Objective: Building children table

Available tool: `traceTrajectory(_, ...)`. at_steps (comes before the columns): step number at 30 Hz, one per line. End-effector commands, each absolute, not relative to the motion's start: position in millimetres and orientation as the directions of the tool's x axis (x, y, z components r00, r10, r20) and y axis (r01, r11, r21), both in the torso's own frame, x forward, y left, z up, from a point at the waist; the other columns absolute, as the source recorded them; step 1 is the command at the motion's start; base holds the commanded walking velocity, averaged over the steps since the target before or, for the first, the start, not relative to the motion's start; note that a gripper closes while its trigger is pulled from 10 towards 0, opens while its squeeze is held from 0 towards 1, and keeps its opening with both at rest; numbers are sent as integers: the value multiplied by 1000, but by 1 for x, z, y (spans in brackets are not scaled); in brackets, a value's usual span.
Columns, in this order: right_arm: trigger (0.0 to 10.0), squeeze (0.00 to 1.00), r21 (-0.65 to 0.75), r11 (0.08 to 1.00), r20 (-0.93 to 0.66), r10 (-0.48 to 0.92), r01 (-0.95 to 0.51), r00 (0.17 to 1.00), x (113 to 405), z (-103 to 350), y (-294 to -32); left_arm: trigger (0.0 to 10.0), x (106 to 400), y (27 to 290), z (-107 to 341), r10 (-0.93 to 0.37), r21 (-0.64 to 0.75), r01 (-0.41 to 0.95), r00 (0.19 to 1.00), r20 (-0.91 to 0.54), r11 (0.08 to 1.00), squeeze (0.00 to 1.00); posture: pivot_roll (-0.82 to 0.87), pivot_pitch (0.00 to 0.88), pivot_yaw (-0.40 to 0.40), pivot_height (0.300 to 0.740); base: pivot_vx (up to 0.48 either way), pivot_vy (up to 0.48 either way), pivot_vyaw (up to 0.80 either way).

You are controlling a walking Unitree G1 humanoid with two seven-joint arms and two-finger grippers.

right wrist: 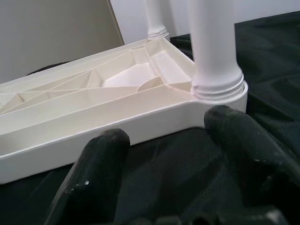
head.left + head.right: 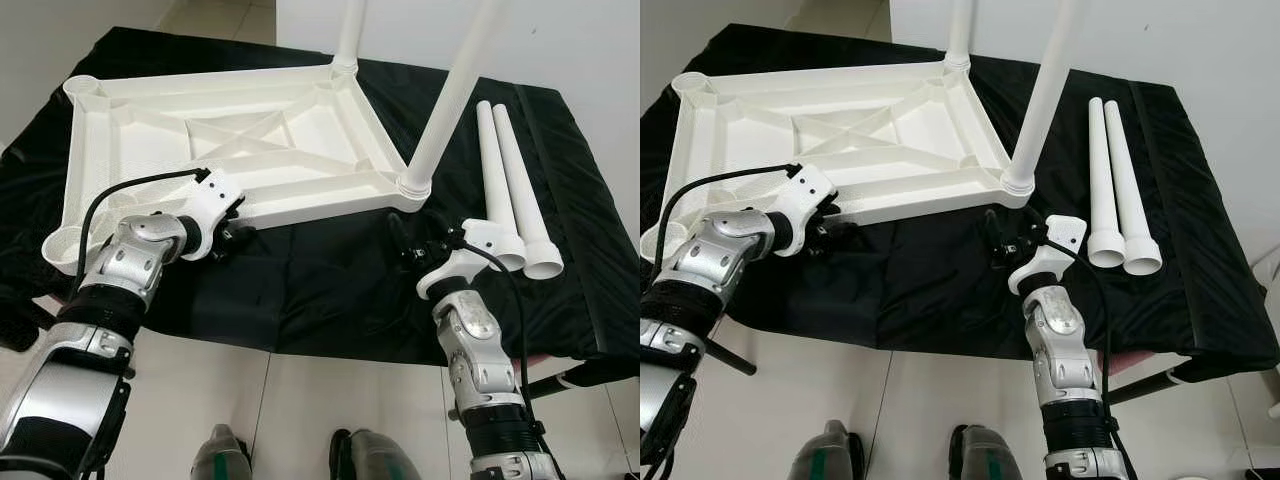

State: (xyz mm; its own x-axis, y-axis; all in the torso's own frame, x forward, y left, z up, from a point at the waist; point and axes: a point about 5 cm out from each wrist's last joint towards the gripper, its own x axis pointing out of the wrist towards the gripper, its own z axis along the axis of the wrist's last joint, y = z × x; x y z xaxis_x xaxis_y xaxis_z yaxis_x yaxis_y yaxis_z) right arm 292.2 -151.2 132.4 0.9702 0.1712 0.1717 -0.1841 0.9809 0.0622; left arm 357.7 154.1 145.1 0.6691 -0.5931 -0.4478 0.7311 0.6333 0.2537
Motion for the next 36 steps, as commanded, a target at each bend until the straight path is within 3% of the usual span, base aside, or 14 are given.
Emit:
traceTrajectory(1, 10000, 0, 63, 982, 160, 165, -177, 973, 291, 130, -151, 0, 359, 152, 147, -587, 243, 716, 684, -433, 655, 0, -39, 40, -15, 740, 0, 0, 0)
traceTrajectory(11, 10000, 0, 67, 981, 162, 171, -184, 972, 292, 129, -146, 0, 359, 144, 148, -583, 215, 692, 705, -403, 689, 0, -32, 33, -10, 740, 0, 0, 0)
traceTrajectory(20, 10000, 0, 69, 982, 166, 161, -174, 973, 294, 131, -147, 0, 356, 107, 157, -605, 179, 671, 732, -312, 720, 0, -28, 40, -11, 740, 0, 0, 0)
traceTrajectory(21, 10000, 0, 70, 982, 167, 161, -174, 973, 294, 131, -147, 1490, 356, 97, 159, -612, 164, 671, 733, -297, 724, 0, -28, 45, -15, 740, 0, 0, 0)
traceTrajectory(22, 10000, 0, 70, 982, 167, 162, -175, 973, 295, 132, -146, 5686, 355, 83, 161, -625, 151, 673, 732, -272, 724, 0, -28, 46, -16, 740, 0, 0, 0)
traceTrajectory(23, 10000, 0, 70, 982, 167, 162, -175, 973, 295, 132, -146, 5686, 355, 83, 161, -625, 151, 673, 732, -272, 724, 0, -28, 46, -16, 740, 0, 0, 0)
traceTrajectory(24, 10000, 0, 71, 982, 169, 163, -177, 972, 295, 132, -146, 10000, 354, 72, 163, -630, 142, 673, 733, -255, 726, 0, -29, 48, -17, 740, 0, 0, 0)
traceTrajectory(33, 10000, 0, 68, 981, 173, 168, -181, 971, 296, 134, -144, 10000, 360, 37, 183, -605, 107, 628, 775, -185, 771, 0, -29, 55, -21, 740, 0, 0, 0)
traceTrajectory(34, 10000, 0, 68, 981, 174, 167, -181, 970, 296, 134, -144, 10000, 359, 35, 185, -619, 90, 639, 765, -180, 764, 1000, -33, 55, -21, 740, 0, 0, 0)
traceTrajectory(36, 10000, 0, 67, 981, 175, 167, -181, 970, 296, 134, -144, 10000, 358, 33, 186, -631, 82, 650, 756, -172, 756, 1000, -33, 55, -21, 740, 0, 0, 0)
